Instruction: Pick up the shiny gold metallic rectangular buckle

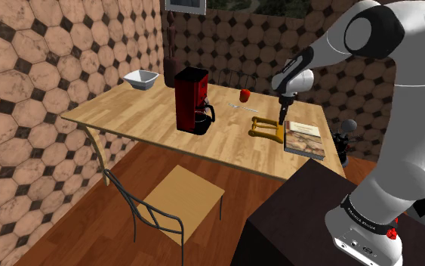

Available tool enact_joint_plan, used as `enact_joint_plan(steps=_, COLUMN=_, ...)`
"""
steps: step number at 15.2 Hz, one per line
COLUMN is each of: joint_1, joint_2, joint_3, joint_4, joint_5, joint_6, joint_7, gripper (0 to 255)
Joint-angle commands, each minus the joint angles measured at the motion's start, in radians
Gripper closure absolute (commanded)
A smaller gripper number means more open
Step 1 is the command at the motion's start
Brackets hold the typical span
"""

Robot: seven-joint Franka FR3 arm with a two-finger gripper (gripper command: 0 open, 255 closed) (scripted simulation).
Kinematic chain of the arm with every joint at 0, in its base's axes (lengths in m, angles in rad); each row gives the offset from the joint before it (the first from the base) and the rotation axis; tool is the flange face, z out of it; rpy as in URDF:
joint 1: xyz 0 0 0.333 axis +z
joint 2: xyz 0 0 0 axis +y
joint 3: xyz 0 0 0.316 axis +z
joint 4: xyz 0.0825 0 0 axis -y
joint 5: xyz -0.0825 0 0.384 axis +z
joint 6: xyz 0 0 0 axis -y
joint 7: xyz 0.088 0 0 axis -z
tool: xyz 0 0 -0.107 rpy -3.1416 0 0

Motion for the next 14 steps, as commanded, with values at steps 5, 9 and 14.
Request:
enact_joint_plan(steps=5, joint_1=-0.104, joint_2=0.233, joint_3=0.078, joint_4=0.248, joint_5=0.081, joint_6=-0.006, joint_7=-0.116, gripper=0)
enact_joint_plan(steps=9, joint_1=-0.164, joint_2=0.394, joint_3=0.122, joint_4=0.447, joint_5=0.104, joint_6=-0.034, joint_7=-0.163, gripper=0)
enact_joint_plan(steps=14, joint_1=-0.185, joint_2=0.475, joint_3=0.140, joint_4=0.524, joint_5=0.113, joint_6=-0.027, joint_7=-0.175, gripper=0)
